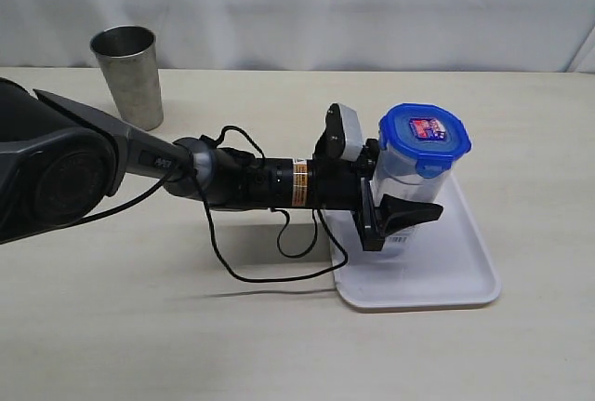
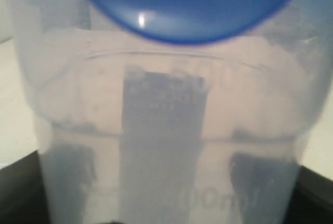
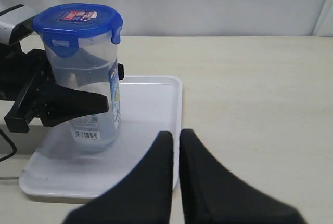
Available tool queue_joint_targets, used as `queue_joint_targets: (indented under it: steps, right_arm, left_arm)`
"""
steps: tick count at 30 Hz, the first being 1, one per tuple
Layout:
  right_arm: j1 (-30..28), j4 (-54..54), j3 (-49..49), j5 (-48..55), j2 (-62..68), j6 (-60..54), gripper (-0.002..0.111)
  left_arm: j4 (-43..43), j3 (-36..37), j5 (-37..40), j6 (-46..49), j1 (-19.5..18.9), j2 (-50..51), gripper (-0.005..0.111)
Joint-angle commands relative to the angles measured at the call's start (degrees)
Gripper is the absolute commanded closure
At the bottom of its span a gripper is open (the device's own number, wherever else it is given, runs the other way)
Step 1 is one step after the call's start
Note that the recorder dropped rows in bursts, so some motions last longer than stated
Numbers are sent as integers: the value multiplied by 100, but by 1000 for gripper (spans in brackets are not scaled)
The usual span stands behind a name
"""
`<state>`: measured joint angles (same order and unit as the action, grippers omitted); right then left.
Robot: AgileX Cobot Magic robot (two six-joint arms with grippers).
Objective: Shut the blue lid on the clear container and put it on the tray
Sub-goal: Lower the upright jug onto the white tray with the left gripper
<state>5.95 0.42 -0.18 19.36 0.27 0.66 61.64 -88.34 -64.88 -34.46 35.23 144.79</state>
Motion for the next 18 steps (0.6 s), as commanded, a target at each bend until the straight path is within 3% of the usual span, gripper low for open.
queue_joint_targets:
  steps: [1,15,18]
  right_arm:
    - [-46,22,18,1,-27,4,104]
    - [-46,22,18,1,-27,4,104]
    - [-46,22,18,1,-27,4,104]
  left_arm:
    - [-39,-41,-493,164,17,107,107]
    - [-97,-41,-508,161,17,249,106]
    - [-97,-41,-432,161,7,249,97]
